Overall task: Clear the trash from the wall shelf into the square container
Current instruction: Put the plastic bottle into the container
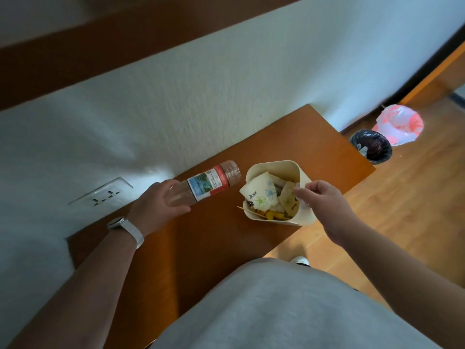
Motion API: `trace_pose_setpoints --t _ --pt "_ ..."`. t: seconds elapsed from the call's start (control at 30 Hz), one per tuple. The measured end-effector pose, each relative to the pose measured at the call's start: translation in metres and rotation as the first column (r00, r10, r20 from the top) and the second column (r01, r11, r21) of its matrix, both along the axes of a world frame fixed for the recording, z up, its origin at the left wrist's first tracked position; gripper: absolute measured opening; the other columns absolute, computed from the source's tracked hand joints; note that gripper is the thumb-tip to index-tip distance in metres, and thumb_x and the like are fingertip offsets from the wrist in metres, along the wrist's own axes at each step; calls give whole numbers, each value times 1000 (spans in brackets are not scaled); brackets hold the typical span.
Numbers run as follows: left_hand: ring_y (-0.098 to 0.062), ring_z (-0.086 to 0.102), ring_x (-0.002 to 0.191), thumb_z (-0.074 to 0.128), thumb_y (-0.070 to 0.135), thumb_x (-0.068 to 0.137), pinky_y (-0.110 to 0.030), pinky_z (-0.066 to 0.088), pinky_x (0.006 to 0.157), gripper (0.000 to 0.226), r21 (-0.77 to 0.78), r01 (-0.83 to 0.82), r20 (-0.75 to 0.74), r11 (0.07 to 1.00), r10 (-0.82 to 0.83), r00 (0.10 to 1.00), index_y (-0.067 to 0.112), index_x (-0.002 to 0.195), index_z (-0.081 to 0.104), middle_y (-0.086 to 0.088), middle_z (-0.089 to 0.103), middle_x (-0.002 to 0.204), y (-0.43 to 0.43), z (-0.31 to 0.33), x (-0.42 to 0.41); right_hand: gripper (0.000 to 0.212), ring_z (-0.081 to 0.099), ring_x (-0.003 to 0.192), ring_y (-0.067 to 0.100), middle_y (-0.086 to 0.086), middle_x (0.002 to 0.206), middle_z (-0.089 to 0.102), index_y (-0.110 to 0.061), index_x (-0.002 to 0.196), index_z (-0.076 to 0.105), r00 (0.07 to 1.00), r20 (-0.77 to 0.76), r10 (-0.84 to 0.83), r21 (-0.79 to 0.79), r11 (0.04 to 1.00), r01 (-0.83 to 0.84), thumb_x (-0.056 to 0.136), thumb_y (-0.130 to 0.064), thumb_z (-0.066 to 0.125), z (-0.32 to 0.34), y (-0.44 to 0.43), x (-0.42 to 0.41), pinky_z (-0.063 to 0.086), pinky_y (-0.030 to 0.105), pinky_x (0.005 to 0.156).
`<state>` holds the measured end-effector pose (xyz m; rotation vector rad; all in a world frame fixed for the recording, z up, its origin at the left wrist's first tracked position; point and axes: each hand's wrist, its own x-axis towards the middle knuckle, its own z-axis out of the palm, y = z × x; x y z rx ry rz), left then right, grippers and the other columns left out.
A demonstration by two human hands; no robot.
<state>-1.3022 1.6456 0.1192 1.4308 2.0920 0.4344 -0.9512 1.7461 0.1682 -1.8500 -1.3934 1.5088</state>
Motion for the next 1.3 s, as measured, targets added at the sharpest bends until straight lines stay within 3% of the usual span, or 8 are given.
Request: trace_pose_setpoints --t 0.13,0.33,0.5,0.63,0.83,1.0,1.13,1.3 --pt "-9 55 95 86 39 69 -14 40 64 67 125 71 20 990 -74 997 23 124 52 10 52 110 25 32 20 29 63 106 33 10 107 66 -16 106 64 1000 8 -25 8 1000 25 91 -41 71 0 -2 8 55 50 95" --pt "-9 57 101 82 49 70 -25 52 74 72 143 347 -71 927 -341 938 31 131 50 10 54 117 51 55 52 31 63 105 33 11 108 66 -15 107 65 998 -11 -68 17 998 68 91 -41 70 1 -6 20 56 52 97" --pt "-9 56 106 75 52 76 -30 56 79 73 101 566 -202 818 -541 817 30 139 45 7 54 122 72 63 88 30 61 96 25 11 105 65 -12 110 65 988 -8 -157 34 987 157 93 -36 69 -2 -13 37 49 33 75" --pt "-9 53 108 71 52 79 -24 49 78 76 102 666 -255 739 -628 735 30 145 40 7 51 128 92 70 115 23 61 95 26 8 100 67 -14 102 67 959 -43 -281 39 958 283 93 -34 70 -1 -17 61 46 35 78" --pt "-8 50 109 71 48 81 -22 49 79 75 96 766 -312 636 -711 630 34 148 37 8 49 127 117 76 139 29 58 85 25 14 95 66 -12 96 67 915 -75 -396 36 916 400 84 -36 76 2 -25 83 46 40 75" --pt "-8 49 110 69 47 83 -25 52 84 72 100 818 -321 567 -760 566 36 147 37 10 49 126 124 80 167 24 58 79 22 9 89 66 -9 97 66 897 -95 -432 27 900 436 89 -30 74 3 -29 91 46 36 71" --pt "-9 49 107 64 52 85 -22 48 76 68 113 868 -376 483 -788 488 37 146 38 9 50 125 125 78 195 20 59 74 18 8 87 65 -10 96 63 895 -97 -435 38 897 440 91 -26 74 6 -31 96 45 29 63" --pt "-13 51 103 56 54 89 -27 52 76 64 108 892 -391 440 -806 444 37 146 35 5 51 121 124 73 230 25 55 84 21 10 94 62 -12 98 65 916 -41 -400 80 912 402 85 -29 77 3 -29 99 46 32 70"
